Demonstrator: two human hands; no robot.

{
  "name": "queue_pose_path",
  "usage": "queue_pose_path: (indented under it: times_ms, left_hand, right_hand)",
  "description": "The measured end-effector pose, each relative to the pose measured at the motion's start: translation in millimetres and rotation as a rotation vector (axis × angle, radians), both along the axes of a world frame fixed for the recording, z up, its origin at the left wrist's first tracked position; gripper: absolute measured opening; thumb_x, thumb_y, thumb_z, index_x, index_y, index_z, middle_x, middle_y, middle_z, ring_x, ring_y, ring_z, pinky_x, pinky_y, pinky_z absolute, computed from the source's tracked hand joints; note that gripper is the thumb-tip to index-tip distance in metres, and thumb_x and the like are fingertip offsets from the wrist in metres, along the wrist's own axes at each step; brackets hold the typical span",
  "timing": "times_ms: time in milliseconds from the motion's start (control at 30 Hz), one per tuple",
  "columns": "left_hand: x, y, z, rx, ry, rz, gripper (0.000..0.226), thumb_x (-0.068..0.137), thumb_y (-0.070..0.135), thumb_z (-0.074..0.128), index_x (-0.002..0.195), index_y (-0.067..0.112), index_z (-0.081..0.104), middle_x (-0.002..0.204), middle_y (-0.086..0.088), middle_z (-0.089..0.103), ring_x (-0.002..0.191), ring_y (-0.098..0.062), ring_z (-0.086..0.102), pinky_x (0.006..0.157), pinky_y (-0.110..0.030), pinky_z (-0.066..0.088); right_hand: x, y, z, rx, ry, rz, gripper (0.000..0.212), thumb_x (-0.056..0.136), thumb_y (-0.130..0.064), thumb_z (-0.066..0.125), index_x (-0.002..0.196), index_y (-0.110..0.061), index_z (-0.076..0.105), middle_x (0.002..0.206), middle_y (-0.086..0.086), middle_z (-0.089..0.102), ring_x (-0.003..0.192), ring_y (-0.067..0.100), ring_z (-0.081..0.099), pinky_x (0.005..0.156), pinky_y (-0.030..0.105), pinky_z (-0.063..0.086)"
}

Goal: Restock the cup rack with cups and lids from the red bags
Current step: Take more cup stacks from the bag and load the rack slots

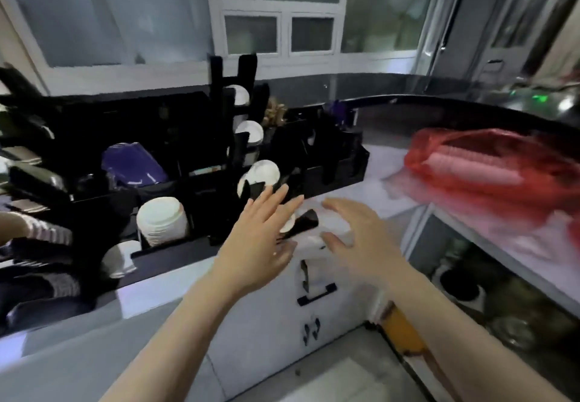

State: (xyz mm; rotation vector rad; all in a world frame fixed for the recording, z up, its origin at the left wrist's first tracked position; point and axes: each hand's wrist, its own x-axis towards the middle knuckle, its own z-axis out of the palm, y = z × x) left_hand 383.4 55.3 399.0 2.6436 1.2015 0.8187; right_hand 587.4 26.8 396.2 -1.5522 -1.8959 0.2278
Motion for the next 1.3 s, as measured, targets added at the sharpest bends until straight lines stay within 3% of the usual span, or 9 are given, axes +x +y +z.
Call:
queue_pose_path:
  times_ms: [133, 300, 400, 533, 633, 833, 967, 1100, 1300]
  left_hand:
    - [100, 0, -18, -0.067, -0.057, -0.132, 0.066, 0.091, 0.025, 0.059, 0.148, 0.029, 0.025, 0.158, 0.005, 0.012, 0.145, -0.009, -0.001, 0.118, -0.037, 0.006]
    - [204, 5, -23, -0.125, -0.075, -0.260, 0.064, 0.094, 0.027, 0.055, 0.148, 0.031, 0.021, 0.158, 0.005, 0.013, 0.146, -0.011, 0.004, 0.119, -0.036, 0.009]
    - [255, 14, -21, -0.137, -0.102, -0.333, 0.062, 0.094, 0.027, 0.055, 0.147, 0.031, 0.024, 0.157, 0.006, 0.017, 0.145, -0.007, 0.006, 0.118, -0.026, 0.004]
    - [314, 28, -26, -0.155, -0.121, -0.410, 0.060, 0.094, 0.026, 0.054, 0.147, 0.031, 0.025, 0.153, 0.015, 0.019, 0.140, 0.004, 0.004, 0.112, -0.015, 0.000]
    - [351, 47, -31, -0.102, -0.108, -0.445, 0.059, 0.094, 0.025, 0.055, 0.146, 0.027, 0.029, 0.154, 0.007, 0.025, 0.137, 0.004, 0.004, 0.111, -0.011, -0.006]
    - [429, 120, -19, 0.137, -0.162, -0.486, 0.055, 0.081, 0.010, 0.067, 0.134, 0.011, 0.052, 0.141, -0.011, 0.048, 0.137, -0.028, 0.033, 0.113, -0.045, 0.018]
    - [477, 193, -1, 0.142, -0.196, -0.416, 0.046, 0.080, 0.015, 0.059, 0.126, 0.012, 0.061, 0.137, -0.011, 0.053, 0.137, -0.033, 0.034, 0.113, -0.055, 0.021]
    - [512, 262, 5, 0.152, -0.195, -0.360, 0.036, 0.077, 0.013, 0.059, 0.111, 0.013, 0.071, 0.130, -0.011, 0.059, 0.131, -0.038, 0.042, 0.108, -0.057, 0.023]
    - [545, 323, -19, 0.028, -0.075, -0.457, 0.016, 0.079, 0.013, 0.073, 0.094, 0.019, 0.075, 0.112, 0.002, 0.069, 0.127, -0.026, 0.050, 0.110, -0.054, 0.021]
  right_hand:
    - [92, -24, -19, -0.051, -0.059, -0.103, 0.048, 0.093, -0.033, 0.060, 0.138, -0.028, 0.046, 0.147, -0.014, 0.037, 0.136, 0.000, 0.024, 0.105, 0.007, 0.009]
    - [190, -58, -16, 0.015, -0.098, -0.324, 0.042, 0.087, -0.019, 0.068, 0.127, -0.017, 0.060, 0.134, -0.001, 0.056, 0.129, 0.019, 0.045, 0.109, 0.038, 0.036]
    - [238, -72, -15, 0.053, -0.134, -0.437, 0.039, 0.083, -0.018, 0.070, 0.122, -0.018, 0.064, 0.127, -0.001, 0.061, 0.121, 0.018, 0.050, 0.102, 0.036, 0.041]
    - [290, -78, -22, 0.002, -0.155, -0.556, 0.038, 0.087, -0.021, 0.066, 0.125, -0.017, 0.062, 0.133, 0.000, 0.057, 0.128, 0.020, 0.046, 0.107, 0.034, 0.034]
    - [325, -69, -29, -0.033, -0.177, -0.604, 0.037, 0.088, -0.022, 0.066, 0.124, -0.018, 0.062, 0.134, 0.001, 0.056, 0.130, 0.021, 0.044, 0.110, 0.032, 0.029]
    - [399, -13, -34, 0.065, -0.314, -0.750, 0.031, 0.078, -0.013, 0.074, 0.109, -0.012, 0.071, 0.125, 0.010, 0.062, 0.124, 0.034, 0.050, 0.106, 0.047, 0.036]
    - [451, 47, -15, 0.185, -0.345, -0.865, 0.021, 0.073, -0.011, 0.076, 0.093, -0.012, 0.072, 0.091, 0.007, 0.064, 0.092, 0.034, 0.059, 0.081, 0.044, 0.049]
    - [492, 102, -7, 0.236, -0.412, -0.919, 0.018, 0.066, -0.012, 0.079, 0.082, -0.017, 0.072, 0.080, 0.003, 0.061, 0.080, 0.032, 0.059, 0.072, 0.044, 0.047]
    - [525, 155, -16, 0.186, -0.542, -0.857, 0.025, 0.060, -0.023, 0.084, 0.080, -0.026, 0.069, 0.079, -0.007, 0.063, 0.084, 0.023, 0.063, 0.087, 0.041, 0.027]
